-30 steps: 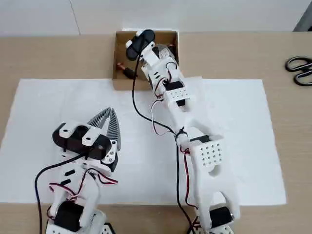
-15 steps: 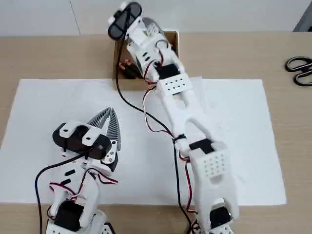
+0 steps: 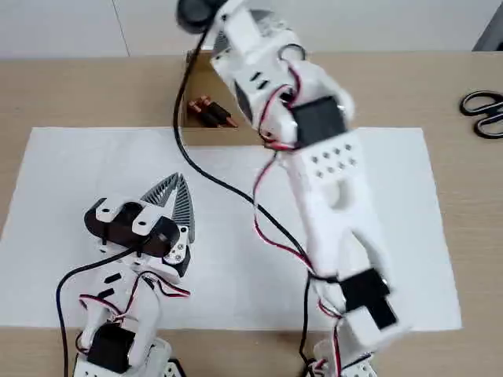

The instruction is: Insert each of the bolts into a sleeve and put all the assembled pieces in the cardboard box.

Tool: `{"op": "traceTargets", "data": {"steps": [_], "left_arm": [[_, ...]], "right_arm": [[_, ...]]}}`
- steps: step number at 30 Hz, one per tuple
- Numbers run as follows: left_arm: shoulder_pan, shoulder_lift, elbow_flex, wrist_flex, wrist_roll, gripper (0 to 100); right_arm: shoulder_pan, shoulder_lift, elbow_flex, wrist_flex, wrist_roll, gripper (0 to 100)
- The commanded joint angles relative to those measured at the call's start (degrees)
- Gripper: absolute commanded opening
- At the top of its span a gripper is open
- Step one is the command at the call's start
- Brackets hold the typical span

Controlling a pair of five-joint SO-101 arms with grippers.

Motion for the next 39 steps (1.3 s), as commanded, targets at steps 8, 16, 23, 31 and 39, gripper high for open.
{"op": "traceTargets", "data": {"steps": [8, 16, 23, 31, 39], "left_arm": [[-0.4, -0.7, 0.0, -1.4, -0.1, 1], [-0.4, -0.7, 0.0, -1.3, -0.1, 1], [-0.4, -0.7, 0.1, -1.3, -0.1, 1], [-0.4, -0.7, 0.1, -1.2, -0.1, 1], [-0.4, -0.7, 0.1, -1.1, -0.1, 1]], "right_arm": [[-2.3, -10.6, -1.3, 17.3, -14.1, 15.6], [-3.3, -15.3, 2.0, 24.3, -20.8, 15.6], [1.0, -13.8, 6.8, 27.5, -25.8, 15.6], [3.6, -9.7, 23.3, 16.9, -27.3, 15.5], [4.9, -6.8, 51.5, -18.9, -27.0, 15.5]]}}
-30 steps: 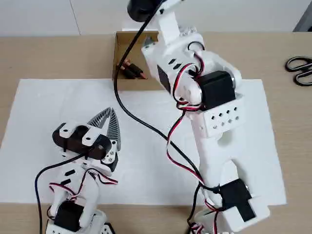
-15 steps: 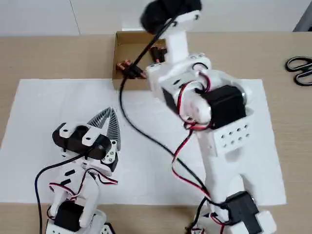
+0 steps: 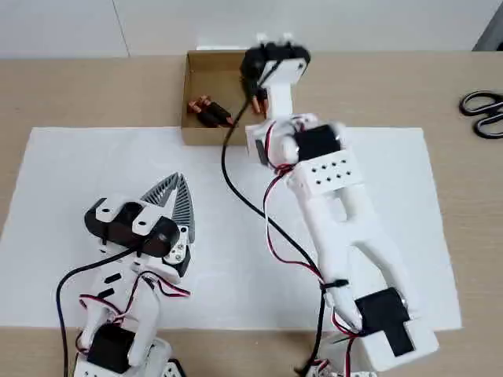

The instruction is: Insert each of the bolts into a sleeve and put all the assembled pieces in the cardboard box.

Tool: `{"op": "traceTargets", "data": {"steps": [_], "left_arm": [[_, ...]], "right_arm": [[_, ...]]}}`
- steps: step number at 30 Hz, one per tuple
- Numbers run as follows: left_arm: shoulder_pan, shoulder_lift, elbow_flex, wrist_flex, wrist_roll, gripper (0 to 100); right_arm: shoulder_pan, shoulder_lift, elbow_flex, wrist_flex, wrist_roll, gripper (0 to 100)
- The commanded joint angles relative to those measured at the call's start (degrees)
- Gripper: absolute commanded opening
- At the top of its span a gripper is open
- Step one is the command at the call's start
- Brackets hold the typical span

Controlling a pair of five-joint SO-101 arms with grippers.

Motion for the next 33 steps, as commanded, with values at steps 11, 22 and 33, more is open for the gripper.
{"op": "traceTargets", "data": {"steps": [11, 22, 33], "left_arm": [[-0.4, -0.6, 2.9, -1.1, 0.0, 1], [-0.4, -0.7, 10.2, -1.3, -0.1, 1], [-0.4, -0.7, 11.3, -1.1, 0.0, 1]], "right_arm": [[-1.6, -1.5, 51.5, -79.3, 6.9, 15.5], [-3.1, -18.4, 79.6, -106.7, 18.0, 15.5], [3.1, -29.8, 90.6, -106.2, 18.5, 15.5]]}}
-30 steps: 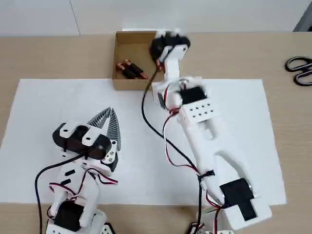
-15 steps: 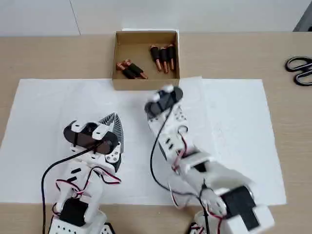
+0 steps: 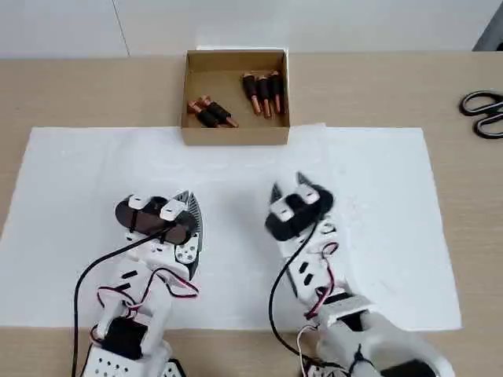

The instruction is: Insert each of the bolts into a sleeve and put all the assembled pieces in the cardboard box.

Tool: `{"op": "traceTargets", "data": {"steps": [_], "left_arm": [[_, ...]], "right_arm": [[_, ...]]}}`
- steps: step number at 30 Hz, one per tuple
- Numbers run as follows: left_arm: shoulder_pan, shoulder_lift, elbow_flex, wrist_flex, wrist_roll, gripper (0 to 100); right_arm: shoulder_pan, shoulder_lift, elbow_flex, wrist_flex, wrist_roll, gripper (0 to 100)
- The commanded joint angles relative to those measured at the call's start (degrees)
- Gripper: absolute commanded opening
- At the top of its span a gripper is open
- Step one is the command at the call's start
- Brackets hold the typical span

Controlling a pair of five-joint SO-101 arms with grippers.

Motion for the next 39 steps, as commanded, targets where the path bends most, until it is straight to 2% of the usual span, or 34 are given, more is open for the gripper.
{"op": "traceTargets", "data": {"steps": [1, 5, 12, 18, 25, 30, 35, 39], "left_arm": [[-0.4, -0.7, -0.2, -1.1, 0.0, 1], [-0.4, -0.6, -0.2, -1.1, 0.0, 1], [-0.4, -0.6, -0.2, -1.1, 0.0, 1], [-0.4, -0.6, -0.2, -1.1, 0.0, 1], [-0.4, -0.6, -0.2, -1.1, 0.0, 1], [-0.1, -0.6, -0.2, -1.1, 0.0, 1], [-0.3, -0.6, -0.2, -0.7, 0.0, 1], [-0.3, -0.5, -0.2, 4.0, 0.0, 1]], "right_arm": [[0.8, -2.9, 0.4, 0.3, -0.5, 15.5], [1.7, -5.4, 0.4, 0.1, -0.4, 15.5], [11.2, -21.5, 0.6, 0.3, 0.0, 15.4], [17.6, -41.6, 1.3, 2.5, 8.5, 15.4], [18.9, -62.9, 2.0, 31.3, 9.1, 15.4], [18.2, -74.2, 1.6, 59.1, 2.0, 15.4], [18.2, -73.9, 1.5, 69.1, -5.5, 15.4], [15.0, -73.8, 1.5, 77.1, -7.5, 15.4]]}}
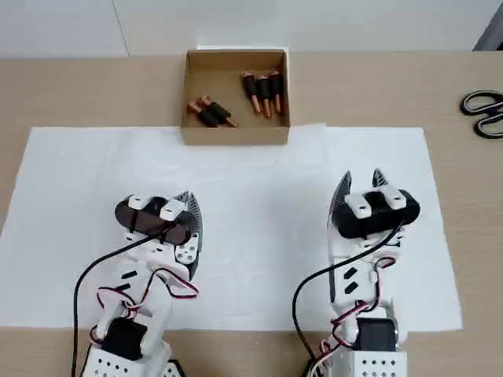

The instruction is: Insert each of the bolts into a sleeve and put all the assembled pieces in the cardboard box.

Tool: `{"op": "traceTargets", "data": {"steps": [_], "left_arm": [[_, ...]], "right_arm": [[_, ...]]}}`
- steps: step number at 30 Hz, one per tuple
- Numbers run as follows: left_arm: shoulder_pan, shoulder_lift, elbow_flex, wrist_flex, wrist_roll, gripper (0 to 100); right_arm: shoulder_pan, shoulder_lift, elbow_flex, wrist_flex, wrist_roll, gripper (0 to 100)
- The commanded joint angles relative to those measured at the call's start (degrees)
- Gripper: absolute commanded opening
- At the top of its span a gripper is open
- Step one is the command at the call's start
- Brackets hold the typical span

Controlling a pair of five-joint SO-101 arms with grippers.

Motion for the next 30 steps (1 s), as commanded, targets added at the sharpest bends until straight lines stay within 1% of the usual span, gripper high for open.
{"op": "traceTargets", "data": {"steps": [1, 5, 8, 15, 30], "left_arm": [[-0.3, -0.5, -0.2, 3.8, 0.0, 1], [-0.4, -0.5, -0.2, 6.9, 0.0, 1], [-0.4, -0.5, -0.1, 8.4, 0.0, 1], [-0.4, -0.5, -0.1, 15.3, 0.0, 1], [-0.4, -0.5, -0.1, 15.6, -0.2, 1]], "right_arm": [[-3.5, -0.7, 0.1, 7.6, -1.1, 15.4], [-7.5, -0.7, 0.1, 15.6, -1.1, 15.4], [-7.3, -0.7, 0.1, 18.7, -1.2, 15.4], [-7.4, -0.7, 0.1, 29.8, -1.3, 15.4], [-7.4, -0.7, 0.1, 30.1, -1.1, 15.5]]}}
